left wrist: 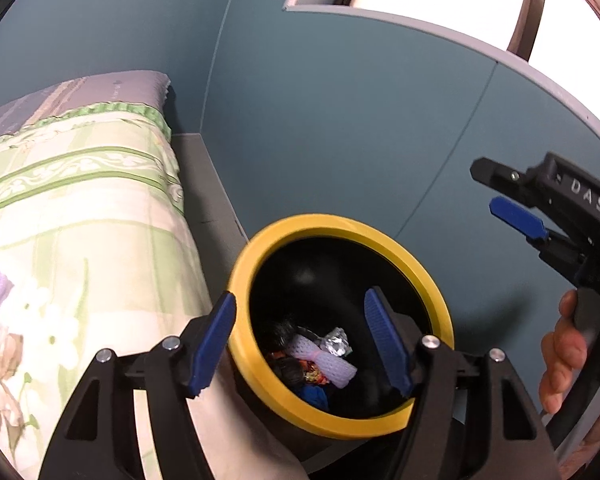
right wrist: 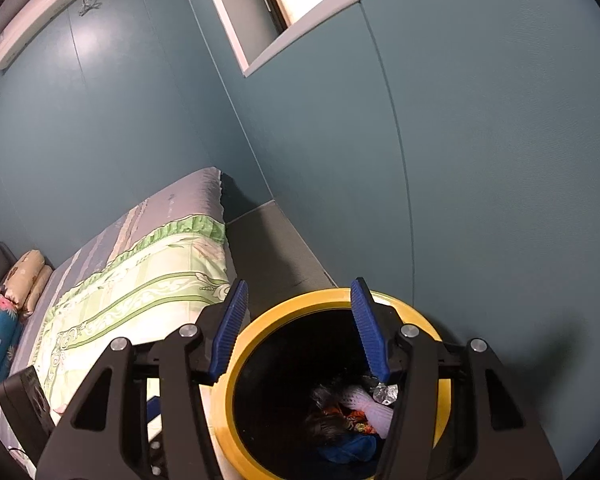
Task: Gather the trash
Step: 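Open the right tool and left tool to drop the black bags into the bin, then move both open tools back over the remaining trash on the bed, then grasp the pink cloth with the left tool while the right tool grasps a white tissue bundle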
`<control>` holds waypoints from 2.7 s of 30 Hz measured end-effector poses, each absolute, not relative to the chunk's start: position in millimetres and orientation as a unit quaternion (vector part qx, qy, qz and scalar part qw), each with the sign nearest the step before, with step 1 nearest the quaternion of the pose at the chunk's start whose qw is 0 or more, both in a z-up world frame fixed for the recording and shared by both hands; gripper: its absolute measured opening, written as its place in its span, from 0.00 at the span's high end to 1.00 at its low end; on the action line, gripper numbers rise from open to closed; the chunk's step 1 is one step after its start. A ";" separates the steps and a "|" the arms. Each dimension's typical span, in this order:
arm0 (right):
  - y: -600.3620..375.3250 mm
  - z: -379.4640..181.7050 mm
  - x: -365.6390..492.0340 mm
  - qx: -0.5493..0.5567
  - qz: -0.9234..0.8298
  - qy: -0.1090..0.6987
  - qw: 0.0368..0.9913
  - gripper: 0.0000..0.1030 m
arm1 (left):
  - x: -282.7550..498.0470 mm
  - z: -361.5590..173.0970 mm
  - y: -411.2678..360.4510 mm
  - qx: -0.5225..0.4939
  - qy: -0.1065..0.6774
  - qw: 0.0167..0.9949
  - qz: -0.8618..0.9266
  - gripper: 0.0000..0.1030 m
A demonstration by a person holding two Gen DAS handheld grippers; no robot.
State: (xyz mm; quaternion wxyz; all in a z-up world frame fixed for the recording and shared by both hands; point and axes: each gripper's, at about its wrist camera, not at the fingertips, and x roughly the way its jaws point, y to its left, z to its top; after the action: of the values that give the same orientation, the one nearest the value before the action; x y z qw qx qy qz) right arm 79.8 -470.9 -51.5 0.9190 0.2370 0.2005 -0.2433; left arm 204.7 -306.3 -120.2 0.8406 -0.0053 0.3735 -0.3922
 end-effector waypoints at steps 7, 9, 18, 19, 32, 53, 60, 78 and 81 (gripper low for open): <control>-457.5 -42.3 81.3 0.228 -0.221 0.188 0.929 0.50 | 212.0 -99.8 -267.8 -0.019 0.354 0.861 -0.366 0.38; -450.3 -39.6 81.1 0.222 -0.211 0.184 0.934 0.50 | 214.0 -93.8 -253.9 -0.019 0.348 0.867 -0.355 0.38; -415.0 -26.6 90.8 0.199 -0.165 0.174 0.950 0.49 | 223.9 -68.4 -188.4 -0.035 0.328 0.893 -0.307 0.38; -410.5 -25.6 92.1 0.197 -0.158 0.174 0.952 0.49 | 224.3 -64.8 -180.0 -0.036 0.324 0.896 -0.301 0.38; -338.0 -9.3 114.2 0.144 -0.085 0.185 0.968 0.48 | 233.9 -42.0 -85.0 -0.051 0.301 0.926 -0.220 0.36; -223.2 -13.3 129.2 0.066 0.028 0.219 0.973 0.48 | 238.1 -46.9 21.2 -0.074 0.298 0.942 -0.136 0.36; -186.6 -29.5 140.5 0.040 0.057 0.241 0.968 0.48 | 247.6 -62.4 44.2 -0.085 0.310 0.940 -0.115 0.35; -128.4 -111.2 189.3 0.003 0.142 0.336 0.931 0.47 | 301.6 -131.3 79.9 -0.128 0.359 0.920 -0.092 0.29; -120.1 -124.2 194.3 -0.002 0.152 0.346 0.926 0.43 | 309.8 -142.3 85.4 -0.131 0.368 0.916 -0.090 0.28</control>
State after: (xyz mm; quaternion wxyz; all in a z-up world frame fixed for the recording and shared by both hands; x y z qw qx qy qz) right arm 194.3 -120.1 -124.2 0.9261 -0.0020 0.3455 0.1518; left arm 309.8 85.4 -142.3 0.9162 -0.1313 0.3676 -0.0903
